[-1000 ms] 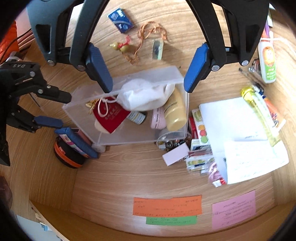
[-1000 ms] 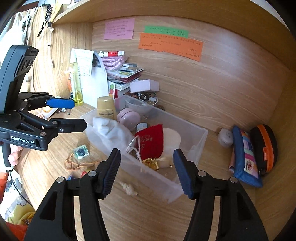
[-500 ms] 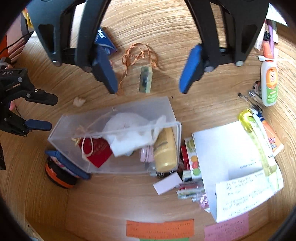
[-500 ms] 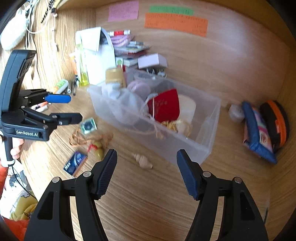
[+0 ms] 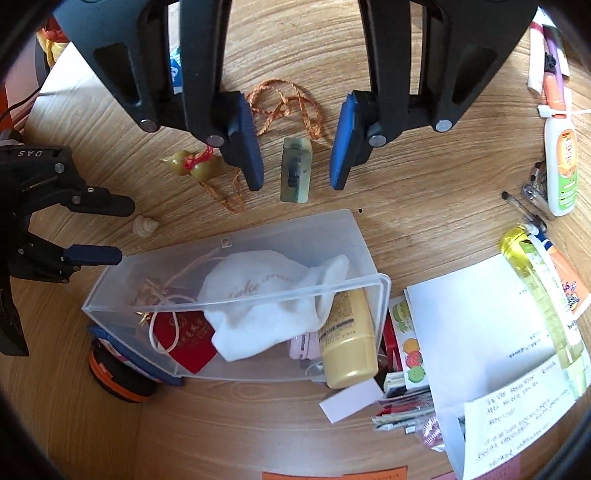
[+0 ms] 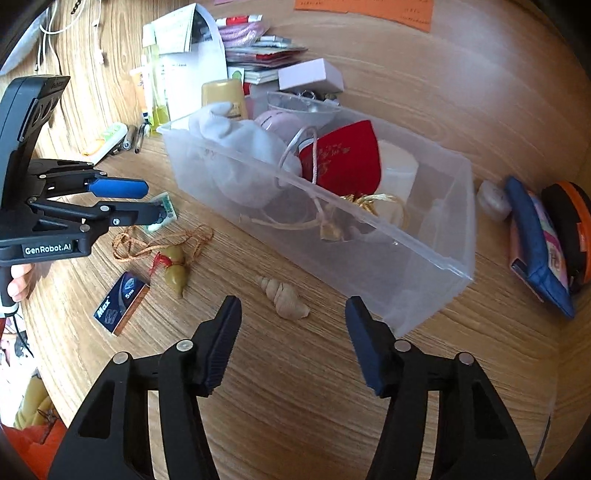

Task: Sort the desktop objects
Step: 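Lift both open tools up and away from the clear box, then grasp the small green block with left tool while right grasps the beige shell, then carry block and shell into the clear box and open both tools, then lift both open tools up and away from the clear box, then grasp the blue Max box with left tool while right grasps the yellow gourd charm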

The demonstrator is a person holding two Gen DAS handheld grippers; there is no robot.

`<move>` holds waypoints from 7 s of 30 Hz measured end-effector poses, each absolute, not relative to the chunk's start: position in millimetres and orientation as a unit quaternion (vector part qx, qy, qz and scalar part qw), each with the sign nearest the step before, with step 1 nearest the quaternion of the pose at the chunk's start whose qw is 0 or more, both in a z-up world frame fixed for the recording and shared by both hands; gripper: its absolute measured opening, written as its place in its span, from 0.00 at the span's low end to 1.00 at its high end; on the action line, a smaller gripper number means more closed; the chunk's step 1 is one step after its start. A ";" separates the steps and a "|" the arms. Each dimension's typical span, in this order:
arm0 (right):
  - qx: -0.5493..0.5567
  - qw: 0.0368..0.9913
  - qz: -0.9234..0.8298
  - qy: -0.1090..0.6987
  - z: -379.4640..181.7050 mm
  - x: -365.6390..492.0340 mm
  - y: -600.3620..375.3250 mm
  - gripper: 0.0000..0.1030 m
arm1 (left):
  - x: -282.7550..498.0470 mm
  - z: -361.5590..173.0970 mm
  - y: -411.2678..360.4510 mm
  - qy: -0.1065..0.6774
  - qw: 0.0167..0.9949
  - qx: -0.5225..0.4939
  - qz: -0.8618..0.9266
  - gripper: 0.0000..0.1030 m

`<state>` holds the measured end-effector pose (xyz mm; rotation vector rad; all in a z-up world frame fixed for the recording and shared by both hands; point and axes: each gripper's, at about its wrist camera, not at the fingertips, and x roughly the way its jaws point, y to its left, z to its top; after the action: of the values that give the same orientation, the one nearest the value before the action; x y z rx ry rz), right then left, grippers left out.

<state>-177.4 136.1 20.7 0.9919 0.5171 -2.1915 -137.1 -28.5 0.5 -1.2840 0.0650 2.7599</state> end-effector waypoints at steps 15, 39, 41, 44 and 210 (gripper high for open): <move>0.391 0.357 -0.821 0.213 5.0 -189.0 118.6 0.26 | -146.9 -12.7 -40.2 0.001 0.063 -0.430 0.901 0.21; 0.362 0.354 -0.843 0.182 38.6 -166.1 154.5 0.18 | -116.2 21.7 -38.6 0.000 0.058 -0.381 0.923 0.15; 0.356 0.353 -0.847 0.179 44.9 -162.3 158.8 0.18 | -113.5 29.8 -34.4 0.001 0.059 -0.374 0.925 0.15; 0.345 0.350 -0.853 0.175 54.8 -157.3 166.9 0.18 | -108.0 44.3 -29.8 0.004 0.062 -0.356 0.932 0.15; 0.388 0.418 -0.798 0.192 8.5 -161.6 83.6 0.17 | -83.7 -2.4 -5.9 -0.011 0.074 -0.434 0.898 0.38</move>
<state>-161.6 83.6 8.5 0.9744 0.4807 -2.0031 -83.7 -5.9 -2.4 -1.3037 -0.0344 2.6936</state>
